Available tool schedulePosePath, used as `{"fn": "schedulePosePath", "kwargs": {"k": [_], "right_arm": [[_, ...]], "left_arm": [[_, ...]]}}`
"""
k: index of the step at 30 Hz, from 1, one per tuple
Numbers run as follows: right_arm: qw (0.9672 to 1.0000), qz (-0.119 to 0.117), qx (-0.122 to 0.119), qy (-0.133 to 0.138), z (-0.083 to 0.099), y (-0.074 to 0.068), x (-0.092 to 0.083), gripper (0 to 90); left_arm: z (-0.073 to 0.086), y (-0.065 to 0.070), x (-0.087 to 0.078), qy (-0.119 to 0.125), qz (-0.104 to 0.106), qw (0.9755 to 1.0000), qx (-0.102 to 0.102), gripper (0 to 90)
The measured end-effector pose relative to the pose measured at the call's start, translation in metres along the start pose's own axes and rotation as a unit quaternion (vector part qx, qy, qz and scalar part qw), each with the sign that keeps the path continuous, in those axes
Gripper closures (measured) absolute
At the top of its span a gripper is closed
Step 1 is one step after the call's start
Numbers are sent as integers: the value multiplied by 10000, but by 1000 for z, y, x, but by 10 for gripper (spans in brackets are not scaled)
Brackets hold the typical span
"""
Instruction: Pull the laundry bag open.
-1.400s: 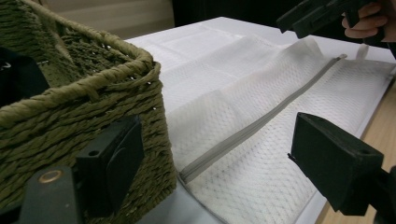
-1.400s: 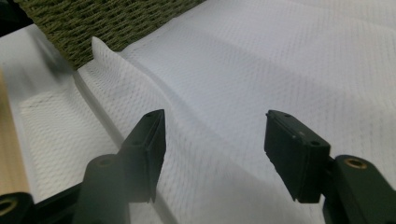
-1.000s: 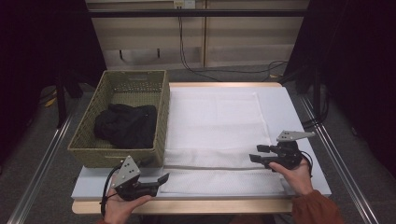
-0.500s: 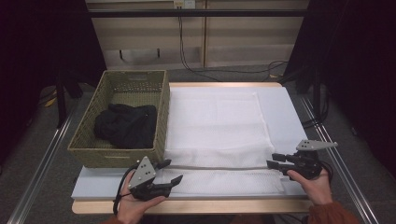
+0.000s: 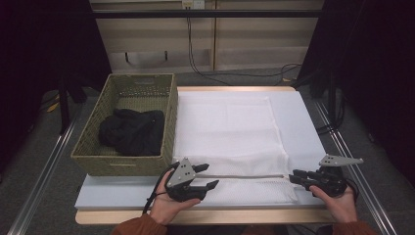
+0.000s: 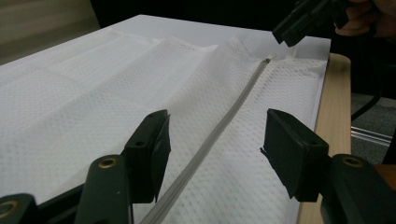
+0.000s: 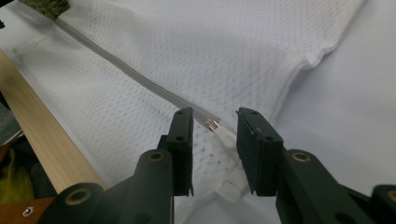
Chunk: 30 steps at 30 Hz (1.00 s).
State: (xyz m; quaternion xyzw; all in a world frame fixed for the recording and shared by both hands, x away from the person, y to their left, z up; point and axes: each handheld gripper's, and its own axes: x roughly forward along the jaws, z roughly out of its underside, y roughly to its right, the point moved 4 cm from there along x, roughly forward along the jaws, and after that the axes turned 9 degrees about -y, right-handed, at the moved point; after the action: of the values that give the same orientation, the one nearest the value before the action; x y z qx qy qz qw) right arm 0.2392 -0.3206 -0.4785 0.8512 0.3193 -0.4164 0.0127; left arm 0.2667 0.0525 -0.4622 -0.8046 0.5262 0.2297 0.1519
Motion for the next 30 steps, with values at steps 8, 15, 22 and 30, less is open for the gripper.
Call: {"fn": "schedulePosePath", "kwargs": {"k": [8, 15, 22, 30], "right_arm": [[9997, 134, 132, -150, 12, 3, 2, 650], [9993, 234, 68, -292, 14, 2, 10, 596], [9978, 317, -11, -588, 17, 0, 20, 604], [9945, 737, -308, -679, 16, -2, 22, 779]], "left_arm": [[-3, 10, 11, -106, 142, 9998, 125, 437], [5, 14, 17, -159, 353, 9992, 33, 478], [7, 13, 24, -239, 284, 9993, -22, 446], [2, 15, 33, -358, 296, 9989, 89, 450]]}}
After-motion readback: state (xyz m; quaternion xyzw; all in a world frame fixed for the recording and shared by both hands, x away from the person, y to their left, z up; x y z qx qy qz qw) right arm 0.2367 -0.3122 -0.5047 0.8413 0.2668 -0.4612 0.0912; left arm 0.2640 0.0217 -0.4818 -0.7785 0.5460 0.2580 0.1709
